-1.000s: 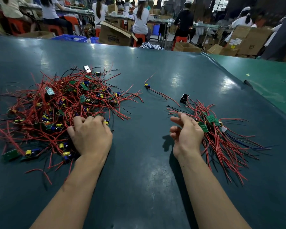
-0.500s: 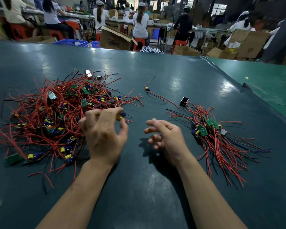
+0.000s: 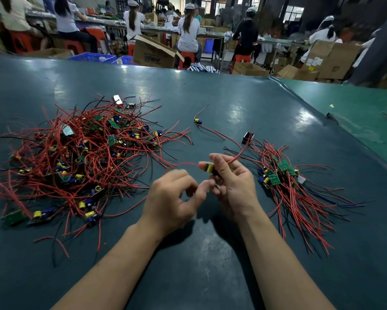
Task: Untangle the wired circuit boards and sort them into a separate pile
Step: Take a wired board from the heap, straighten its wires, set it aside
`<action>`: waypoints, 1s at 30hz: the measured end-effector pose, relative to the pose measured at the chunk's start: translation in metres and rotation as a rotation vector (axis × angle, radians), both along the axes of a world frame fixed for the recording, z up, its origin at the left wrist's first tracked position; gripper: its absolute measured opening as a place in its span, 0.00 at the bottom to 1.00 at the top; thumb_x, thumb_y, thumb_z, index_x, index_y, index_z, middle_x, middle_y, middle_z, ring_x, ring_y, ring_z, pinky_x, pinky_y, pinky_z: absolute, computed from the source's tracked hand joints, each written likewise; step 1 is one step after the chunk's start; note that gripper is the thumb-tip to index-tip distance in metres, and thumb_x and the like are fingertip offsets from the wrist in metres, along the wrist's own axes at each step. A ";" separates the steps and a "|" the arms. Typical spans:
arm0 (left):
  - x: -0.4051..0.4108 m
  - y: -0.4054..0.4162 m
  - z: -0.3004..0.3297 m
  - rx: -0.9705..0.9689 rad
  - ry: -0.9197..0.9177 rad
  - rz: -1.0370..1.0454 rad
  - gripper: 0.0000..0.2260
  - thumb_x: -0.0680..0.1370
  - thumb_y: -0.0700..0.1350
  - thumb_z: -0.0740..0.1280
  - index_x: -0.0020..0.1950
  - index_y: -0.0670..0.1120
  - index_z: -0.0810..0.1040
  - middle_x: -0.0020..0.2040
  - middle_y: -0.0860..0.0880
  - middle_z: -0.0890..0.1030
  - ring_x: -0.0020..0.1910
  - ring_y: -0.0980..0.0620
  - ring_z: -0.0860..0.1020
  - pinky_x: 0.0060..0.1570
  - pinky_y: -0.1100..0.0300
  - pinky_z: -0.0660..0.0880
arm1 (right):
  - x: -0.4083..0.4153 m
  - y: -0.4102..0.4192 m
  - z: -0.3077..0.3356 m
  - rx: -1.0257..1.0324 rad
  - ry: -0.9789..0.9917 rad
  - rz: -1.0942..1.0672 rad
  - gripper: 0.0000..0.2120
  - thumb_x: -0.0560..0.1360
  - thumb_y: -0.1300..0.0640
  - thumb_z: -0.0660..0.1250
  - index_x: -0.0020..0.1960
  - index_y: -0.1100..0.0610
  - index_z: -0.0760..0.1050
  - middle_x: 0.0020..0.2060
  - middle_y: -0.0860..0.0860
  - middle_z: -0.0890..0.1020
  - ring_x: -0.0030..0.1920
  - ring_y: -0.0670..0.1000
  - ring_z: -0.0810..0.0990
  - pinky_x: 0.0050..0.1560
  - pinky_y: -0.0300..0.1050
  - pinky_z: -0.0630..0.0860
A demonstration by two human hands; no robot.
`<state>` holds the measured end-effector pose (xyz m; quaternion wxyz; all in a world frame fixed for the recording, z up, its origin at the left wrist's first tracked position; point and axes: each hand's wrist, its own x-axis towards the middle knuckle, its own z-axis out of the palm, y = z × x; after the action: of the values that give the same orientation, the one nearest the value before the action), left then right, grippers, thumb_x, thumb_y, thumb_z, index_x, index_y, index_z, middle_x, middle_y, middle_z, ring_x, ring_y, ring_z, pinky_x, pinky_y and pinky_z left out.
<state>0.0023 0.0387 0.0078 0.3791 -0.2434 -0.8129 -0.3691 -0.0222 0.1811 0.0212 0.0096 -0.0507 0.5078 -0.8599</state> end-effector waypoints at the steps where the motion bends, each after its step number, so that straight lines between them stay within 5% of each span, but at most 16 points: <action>1: -0.002 0.000 -0.001 0.032 -0.127 -0.008 0.14 0.77 0.52 0.68 0.37 0.44 0.81 0.35 0.52 0.77 0.32 0.55 0.73 0.36 0.57 0.73 | 0.000 0.000 -0.001 0.037 0.004 -0.006 0.13 0.69 0.52 0.72 0.47 0.57 0.74 0.40 0.59 0.86 0.23 0.46 0.73 0.21 0.35 0.67; 4: -0.005 -0.001 -0.002 0.095 -0.285 -0.002 0.14 0.78 0.54 0.67 0.44 0.45 0.83 0.39 0.54 0.79 0.36 0.61 0.74 0.39 0.65 0.70 | 0.001 -0.005 -0.003 0.127 0.013 -0.014 0.15 0.69 0.50 0.72 0.47 0.57 0.70 0.42 0.59 0.86 0.23 0.47 0.74 0.21 0.35 0.67; 10: -0.006 -0.003 0.000 0.143 -0.275 0.096 0.09 0.79 0.48 0.69 0.50 0.44 0.84 0.44 0.49 0.82 0.43 0.50 0.79 0.46 0.53 0.75 | 0.004 -0.011 -0.004 0.104 0.029 0.036 0.06 0.80 0.58 0.62 0.52 0.59 0.76 0.44 0.54 0.86 0.30 0.48 0.79 0.22 0.38 0.71; 14: -0.005 -0.002 0.002 0.187 -0.229 0.135 0.15 0.77 0.46 0.71 0.61 0.42 0.81 0.51 0.50 0.80 0.46 0.54 0.77 0.51 0.62 0.74 | 0.006 -0.012 -0.004 0.181 0.029 -0.013 0.08 0.81 0.61 0.63 0.49 0.57 0.81 0.43 0.51 0.84 0.33 0.48 0.80 0.24 0.37 0.71; 22: -0.005 -0.005 0.003 0.239 -0.247 -0.078 0.07 0.73 0.42 0.76 0.49 0.44 0.84 0.44 0.50 0.81 0.41 0.52 0.80 0.42 0.59 0.78 | -0.002 -0.010 -0.007 0.123 -0.053 -0.085 0.03 0.75 0.65 0.70 0.43 0.61 0.80 0.31 0.55 0.81 0.24 0.48 0.74 0.21 0.36 0.70; 30: -0.012 -0.006 0.003 0.526 -0.451 -0.019 0.06 0.76 0.46 0.71 0.40 0.48 0.83 0.34 0.55 0.83 0.31 0.59 0.79 0.35 0.66 0.74 | 0.001 -0.009 -0.013 0.235 -0.007 0.081 0.08 0.72 0.58 0.73 0.49 0.59 0.81 0.42 0.55 0.86 0.29 0.48 0.79 0.25 0.38 0.74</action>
<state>-0.0094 0.0332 0.0112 0.2363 -0.0570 -0.7509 -0.6140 -0.0216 0.1716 0.0085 0.0519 -0.0669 0.6025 -0.7936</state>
